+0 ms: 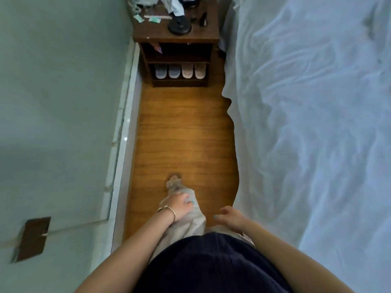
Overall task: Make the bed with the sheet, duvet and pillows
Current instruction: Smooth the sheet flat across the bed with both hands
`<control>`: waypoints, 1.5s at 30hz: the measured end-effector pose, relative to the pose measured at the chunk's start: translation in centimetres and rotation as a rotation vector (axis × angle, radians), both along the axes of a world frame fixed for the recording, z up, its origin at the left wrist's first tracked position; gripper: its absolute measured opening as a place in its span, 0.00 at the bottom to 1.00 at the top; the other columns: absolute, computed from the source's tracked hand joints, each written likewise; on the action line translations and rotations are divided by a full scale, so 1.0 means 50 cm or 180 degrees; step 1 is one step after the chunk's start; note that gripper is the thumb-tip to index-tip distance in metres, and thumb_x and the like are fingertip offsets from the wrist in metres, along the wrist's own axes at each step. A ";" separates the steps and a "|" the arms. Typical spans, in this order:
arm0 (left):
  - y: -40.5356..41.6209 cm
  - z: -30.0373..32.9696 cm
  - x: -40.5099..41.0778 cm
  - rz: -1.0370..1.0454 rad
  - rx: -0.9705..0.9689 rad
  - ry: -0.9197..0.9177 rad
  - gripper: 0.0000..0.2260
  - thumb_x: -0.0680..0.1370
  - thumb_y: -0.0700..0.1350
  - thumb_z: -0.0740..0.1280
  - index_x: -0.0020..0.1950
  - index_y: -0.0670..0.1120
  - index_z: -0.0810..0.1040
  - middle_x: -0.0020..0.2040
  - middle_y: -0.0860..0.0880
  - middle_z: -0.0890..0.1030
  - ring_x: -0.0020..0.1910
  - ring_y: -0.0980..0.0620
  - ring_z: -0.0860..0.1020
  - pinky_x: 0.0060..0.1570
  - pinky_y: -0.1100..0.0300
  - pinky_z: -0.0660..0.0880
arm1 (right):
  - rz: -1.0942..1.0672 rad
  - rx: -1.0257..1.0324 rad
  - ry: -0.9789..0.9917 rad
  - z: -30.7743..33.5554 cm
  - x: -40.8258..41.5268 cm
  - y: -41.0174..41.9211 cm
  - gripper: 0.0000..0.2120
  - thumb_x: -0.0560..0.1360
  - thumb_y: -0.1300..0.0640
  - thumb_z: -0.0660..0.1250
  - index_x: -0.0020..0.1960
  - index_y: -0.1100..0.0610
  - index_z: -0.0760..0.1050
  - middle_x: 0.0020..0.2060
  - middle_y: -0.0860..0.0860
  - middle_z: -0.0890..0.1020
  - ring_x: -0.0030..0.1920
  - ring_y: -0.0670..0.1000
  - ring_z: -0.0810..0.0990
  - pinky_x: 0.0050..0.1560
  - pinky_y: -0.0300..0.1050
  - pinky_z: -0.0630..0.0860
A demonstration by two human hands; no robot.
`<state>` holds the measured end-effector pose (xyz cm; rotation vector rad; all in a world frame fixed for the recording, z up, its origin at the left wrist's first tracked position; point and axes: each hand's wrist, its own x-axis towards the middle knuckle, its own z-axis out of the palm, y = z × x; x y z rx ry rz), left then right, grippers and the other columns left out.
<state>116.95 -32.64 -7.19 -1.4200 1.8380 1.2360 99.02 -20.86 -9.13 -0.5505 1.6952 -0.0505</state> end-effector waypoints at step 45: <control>-1.419 0.044 -1.675 -0.3271 -0.1546 0.1112 0.27 0.78 0.47 0.62 0.77 0.49 0.59 0.74 0.45 0.62 0.72 0.44 0.62 0.67 0.50 0.65 | -0.3314 -0.0139 0.1328 0.053 -1.204 -1.153 0.33 0.77 0.47 0.65 0.78 0.44 0.54 0.71 0.57 0.64 0.66 0.58 0.69 0.63 0.53 0.72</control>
